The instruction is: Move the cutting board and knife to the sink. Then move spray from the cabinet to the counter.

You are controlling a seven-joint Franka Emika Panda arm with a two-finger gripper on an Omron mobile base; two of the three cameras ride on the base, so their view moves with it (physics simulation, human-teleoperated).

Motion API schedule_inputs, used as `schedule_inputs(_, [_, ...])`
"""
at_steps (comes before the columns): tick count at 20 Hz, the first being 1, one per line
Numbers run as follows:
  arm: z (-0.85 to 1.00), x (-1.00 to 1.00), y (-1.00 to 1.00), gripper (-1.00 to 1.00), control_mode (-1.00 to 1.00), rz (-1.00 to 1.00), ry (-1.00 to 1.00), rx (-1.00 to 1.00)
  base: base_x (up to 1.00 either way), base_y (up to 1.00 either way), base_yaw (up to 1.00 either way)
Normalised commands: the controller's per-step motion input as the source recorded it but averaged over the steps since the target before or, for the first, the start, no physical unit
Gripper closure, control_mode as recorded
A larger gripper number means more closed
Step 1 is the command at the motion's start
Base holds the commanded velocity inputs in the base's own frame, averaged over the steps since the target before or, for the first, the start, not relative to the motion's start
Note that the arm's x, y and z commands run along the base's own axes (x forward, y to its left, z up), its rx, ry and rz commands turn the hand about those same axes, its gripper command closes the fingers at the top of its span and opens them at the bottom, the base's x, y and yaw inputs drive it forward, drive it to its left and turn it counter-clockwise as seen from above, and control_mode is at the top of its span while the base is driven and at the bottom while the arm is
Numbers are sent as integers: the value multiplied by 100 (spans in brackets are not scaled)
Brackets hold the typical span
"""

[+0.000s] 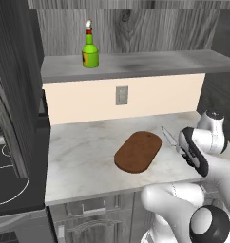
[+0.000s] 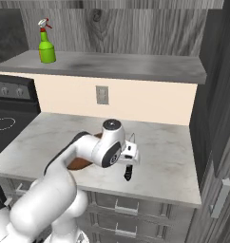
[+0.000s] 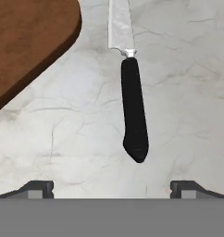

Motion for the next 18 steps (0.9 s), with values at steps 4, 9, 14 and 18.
schedule_inputs(4, [-1, 59, -10, -100, -100, 1, 0, 0, 0, 0, 0])
schedule_inputs(9, [0, 45, 0, -100, -100, 0, 3, 0, 0, 0, 0])
schedule_inputs(14, [0, 21, -3, -100, -100, 0, 4, 0, 0, 0, 0])
schedule_inputs(18, [-1, 0, -4, -100, -100, 0, 2, 1, 0, 0, 0])
